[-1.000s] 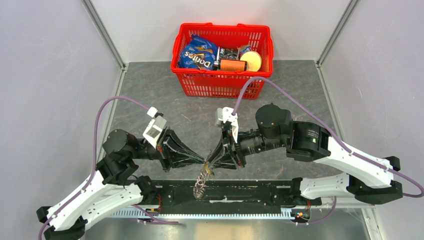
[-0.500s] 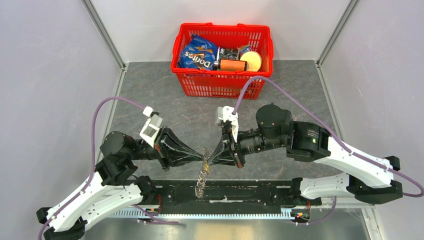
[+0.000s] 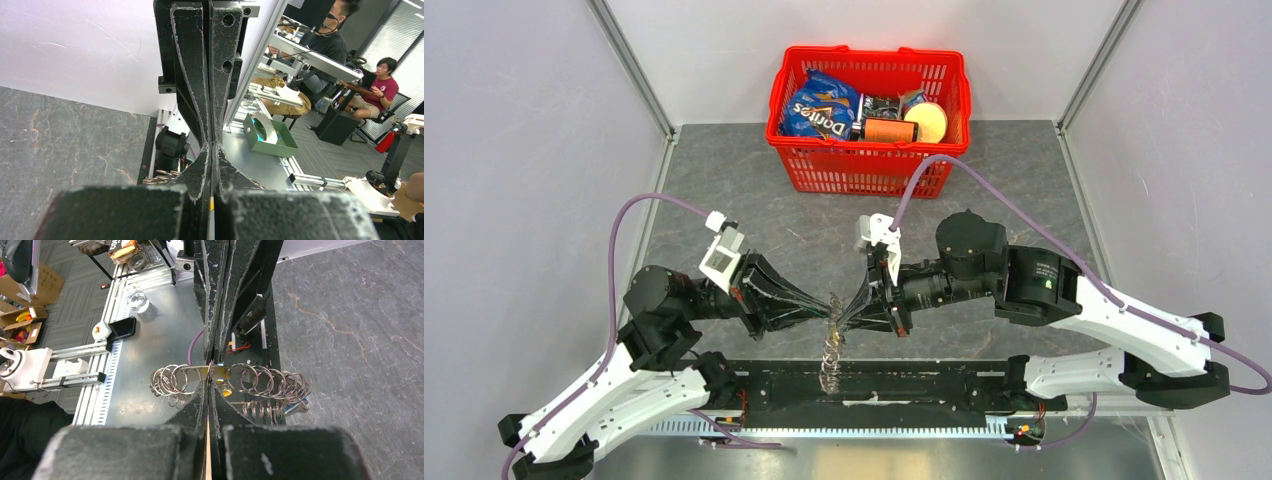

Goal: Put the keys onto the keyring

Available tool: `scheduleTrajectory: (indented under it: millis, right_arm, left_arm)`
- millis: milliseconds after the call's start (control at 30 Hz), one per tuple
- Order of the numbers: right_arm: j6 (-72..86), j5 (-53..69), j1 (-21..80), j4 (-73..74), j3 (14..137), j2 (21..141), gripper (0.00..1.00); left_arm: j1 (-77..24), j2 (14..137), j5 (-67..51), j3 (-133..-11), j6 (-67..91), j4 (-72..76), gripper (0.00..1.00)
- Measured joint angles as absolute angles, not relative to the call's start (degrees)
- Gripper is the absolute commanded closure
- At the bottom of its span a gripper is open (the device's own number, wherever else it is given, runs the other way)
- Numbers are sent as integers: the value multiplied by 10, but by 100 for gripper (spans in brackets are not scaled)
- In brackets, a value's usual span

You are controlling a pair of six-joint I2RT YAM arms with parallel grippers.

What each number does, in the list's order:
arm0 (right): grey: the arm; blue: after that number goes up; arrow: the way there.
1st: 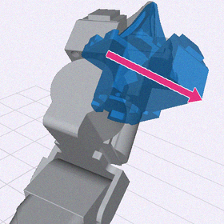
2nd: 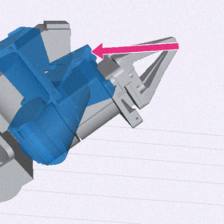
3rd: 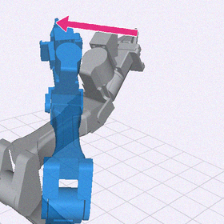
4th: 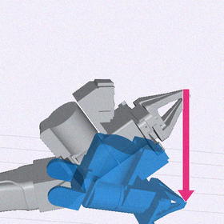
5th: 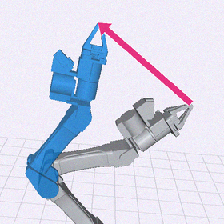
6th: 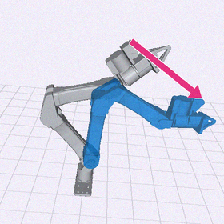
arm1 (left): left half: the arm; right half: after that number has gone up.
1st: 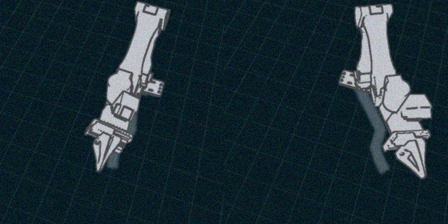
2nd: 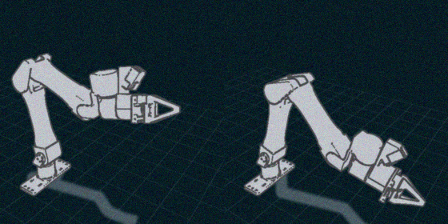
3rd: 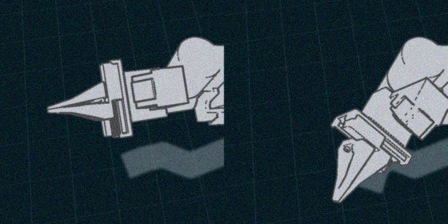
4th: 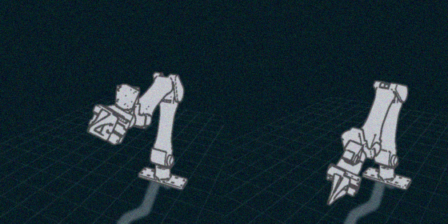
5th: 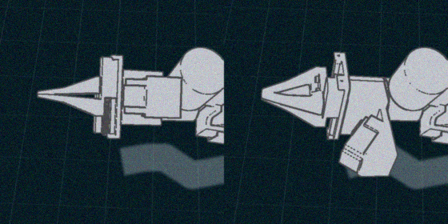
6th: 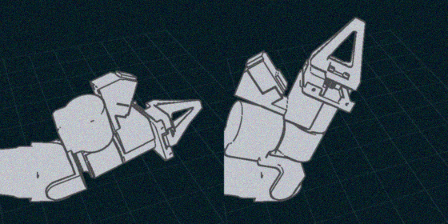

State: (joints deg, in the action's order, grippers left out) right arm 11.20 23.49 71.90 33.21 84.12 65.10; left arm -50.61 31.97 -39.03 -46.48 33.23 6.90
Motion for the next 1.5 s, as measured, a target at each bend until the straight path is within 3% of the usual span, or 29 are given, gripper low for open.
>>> scheduleTrajectory:
  millis: [1033, 1067, 1200, 1267, 1500]
  right_arm:
    - [120, 196, 723, 321, 838, 633, 100]
    - [120, 196, 723, 321, 838, 633, 99]
    - [121, 198, 723, 321, 838, 633, 74]
    - [121, 199, 723, 321, 838, 633, 67]
    - [120, 199, 723, 321, 838, 633, 60]
  left_arm:
    - [-506, 311, -386, -455, 341, 95, 98]
    - [-506, 310, -385, -455, 341, 95, 98]
    - [-506, 310, -381, -455, 341, 95, 98]
    - [-506, 311, -380, -455, 341, 95, 98]
    - [-506, 311, -378, -455, 341, 95, 98]
